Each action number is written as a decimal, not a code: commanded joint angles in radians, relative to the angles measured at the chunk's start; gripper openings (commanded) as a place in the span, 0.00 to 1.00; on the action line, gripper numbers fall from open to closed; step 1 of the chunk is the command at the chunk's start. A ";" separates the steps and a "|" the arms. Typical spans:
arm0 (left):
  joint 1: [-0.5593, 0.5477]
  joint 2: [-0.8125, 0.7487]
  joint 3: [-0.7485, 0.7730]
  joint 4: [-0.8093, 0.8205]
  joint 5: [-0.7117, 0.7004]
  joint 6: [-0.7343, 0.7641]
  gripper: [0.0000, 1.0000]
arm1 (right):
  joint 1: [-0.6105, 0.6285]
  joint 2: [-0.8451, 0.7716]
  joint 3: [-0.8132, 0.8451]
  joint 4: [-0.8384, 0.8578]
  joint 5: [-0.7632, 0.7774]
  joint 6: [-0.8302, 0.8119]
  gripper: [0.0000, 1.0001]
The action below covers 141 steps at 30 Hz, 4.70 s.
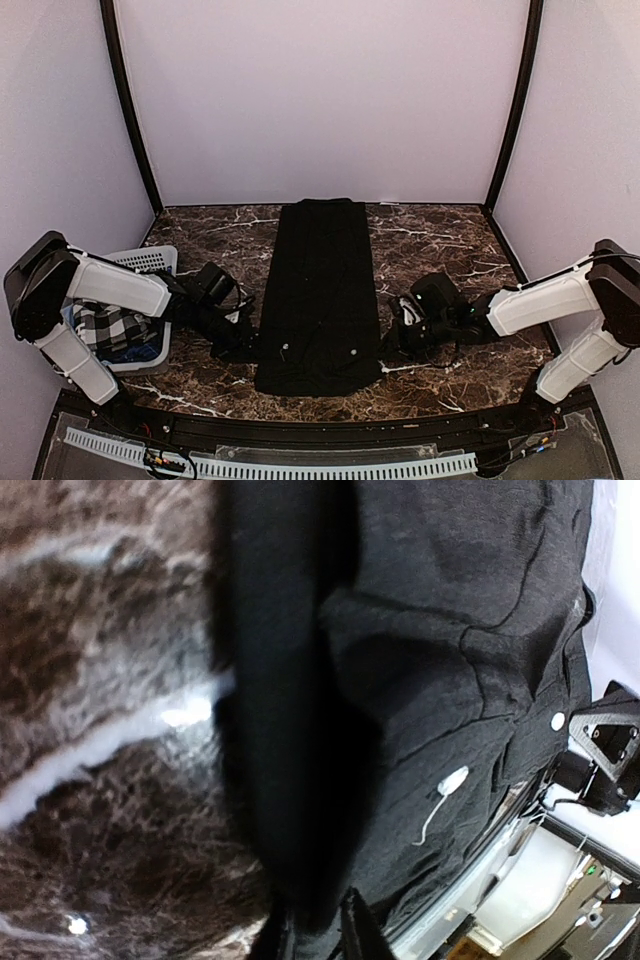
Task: Fold and stack the long sleeve shirts
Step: Pick up the rectangle-folded shirt from the center of the board, then fold the rectangle-folded shirt at the center of the board, then smooth out the 2/3-rectangle-folded shirt at the center of the board.
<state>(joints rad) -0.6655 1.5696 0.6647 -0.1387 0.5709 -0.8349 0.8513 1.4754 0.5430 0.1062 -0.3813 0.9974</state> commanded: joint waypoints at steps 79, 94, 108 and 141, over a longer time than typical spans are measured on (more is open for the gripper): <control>0.342 0.353 0.420 0.565 0.295 -0.245 0.82 | -0.138 0.254 0.540 -0.206 0.262 -0.570 0.46; 0.340 0.369 0.455 0.543 0.276 -0.252 0.82 | -0.095 0.403 0.691 -0.271 0.358 -0.564 0.06; 0.340 0.451 0.525 0.585 0.174 -0.331 0.81 | -0.204 0.741 1.278 -0.484 0.436 -0.562 0.08; 0.340 0.525 0.588 0.569 0.168 -0.329 0.80 | -0.137 0.871 1.311 -0.453 0.317 -0.471 0.13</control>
<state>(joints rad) -0.3290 2.0892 1.2301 0.4469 0.7322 -1.1885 0.7582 2.2730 1.7519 -0.2749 -0.1642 0.4637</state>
